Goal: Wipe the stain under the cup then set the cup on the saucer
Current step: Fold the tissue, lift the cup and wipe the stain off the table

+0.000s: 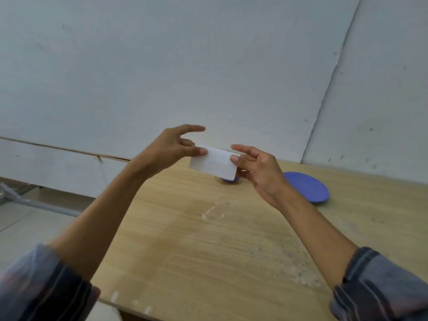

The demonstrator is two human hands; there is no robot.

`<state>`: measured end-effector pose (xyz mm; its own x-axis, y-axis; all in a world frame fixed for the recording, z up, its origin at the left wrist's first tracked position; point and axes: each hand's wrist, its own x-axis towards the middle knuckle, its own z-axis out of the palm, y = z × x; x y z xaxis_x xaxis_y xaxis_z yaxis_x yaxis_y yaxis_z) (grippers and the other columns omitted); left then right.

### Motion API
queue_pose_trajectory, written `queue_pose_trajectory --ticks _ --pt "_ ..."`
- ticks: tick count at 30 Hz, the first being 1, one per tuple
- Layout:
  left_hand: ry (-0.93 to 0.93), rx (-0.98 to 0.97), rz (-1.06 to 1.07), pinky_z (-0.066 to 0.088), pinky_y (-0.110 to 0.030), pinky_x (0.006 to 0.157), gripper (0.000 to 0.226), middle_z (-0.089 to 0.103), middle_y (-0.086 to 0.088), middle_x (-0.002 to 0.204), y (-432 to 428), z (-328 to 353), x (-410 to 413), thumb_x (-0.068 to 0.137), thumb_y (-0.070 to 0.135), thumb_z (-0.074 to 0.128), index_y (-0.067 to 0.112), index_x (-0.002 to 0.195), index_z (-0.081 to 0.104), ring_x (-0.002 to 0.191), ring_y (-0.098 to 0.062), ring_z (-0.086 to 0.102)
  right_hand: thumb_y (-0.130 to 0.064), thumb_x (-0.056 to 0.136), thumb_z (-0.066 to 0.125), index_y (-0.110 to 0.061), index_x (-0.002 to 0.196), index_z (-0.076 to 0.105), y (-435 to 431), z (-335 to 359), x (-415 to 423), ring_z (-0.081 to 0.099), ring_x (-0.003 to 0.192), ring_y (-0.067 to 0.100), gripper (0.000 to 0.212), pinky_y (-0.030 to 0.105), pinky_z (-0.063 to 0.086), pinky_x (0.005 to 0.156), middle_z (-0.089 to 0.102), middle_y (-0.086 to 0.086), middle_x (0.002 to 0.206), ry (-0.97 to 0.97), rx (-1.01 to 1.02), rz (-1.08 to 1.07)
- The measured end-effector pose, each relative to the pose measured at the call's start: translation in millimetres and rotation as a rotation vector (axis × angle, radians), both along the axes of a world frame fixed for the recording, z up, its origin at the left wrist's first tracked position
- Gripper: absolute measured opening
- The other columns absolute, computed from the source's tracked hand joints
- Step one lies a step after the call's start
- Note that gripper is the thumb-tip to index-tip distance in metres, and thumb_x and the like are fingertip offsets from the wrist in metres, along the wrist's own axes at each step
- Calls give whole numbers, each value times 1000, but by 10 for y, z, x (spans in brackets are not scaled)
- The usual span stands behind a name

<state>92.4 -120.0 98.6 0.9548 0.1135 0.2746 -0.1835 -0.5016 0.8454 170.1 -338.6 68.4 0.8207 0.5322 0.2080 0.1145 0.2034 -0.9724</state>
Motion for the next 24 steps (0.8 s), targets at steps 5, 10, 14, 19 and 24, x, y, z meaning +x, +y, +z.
queue_pose_trajectory --ticks 5,10,14,19,24 --pt "-47 186 31 46 -21 74 7 75 8 74 -254 18 158 78 29 76 27 85 76 77 -2 66 -7 82 70 -6 93 69 -264 -6 84 66 72 14 11 24 58 67 71 8 81 -60 -145 -59" --pt "-80 418 2 41 -18 74 4 64 12 99 -450 73 388 77 33 77 34 79 74 92 -3 57 -34 73 78 -22 83 73 -510 4 205 54 57 -6 16 11 41 55 63 -21 60 -269 -539 -140" --pt "15 525 -110 41 -14 79 7 70 17 99 -555 168 572 79 33 74 30 85 75 97 0 60 -39 67 81 -26 96 65 -501 -9 317 59 94 -2 35 20 46 75 66 -15 96 -338 -525 -189" --pt "-17 585 -135 49 -17 68 4 71 13 80 -698 245 756 81 25 72 27 84 74 82 -2 65 -16 78 75 -18 99 58 -400 -104 453 67 71 13 27 26 52 64 74 8 79 -275 -385 -147" --pt "-248 627 -37 49 -21 67 4 61 16 73 -868 4 905 82 16 69 19 83 70 74 -11 62 0 83 64 -15 88 59 -320 -263 639 70 70 20 17 30 58 58 71 8 71 -159 -164 -226"
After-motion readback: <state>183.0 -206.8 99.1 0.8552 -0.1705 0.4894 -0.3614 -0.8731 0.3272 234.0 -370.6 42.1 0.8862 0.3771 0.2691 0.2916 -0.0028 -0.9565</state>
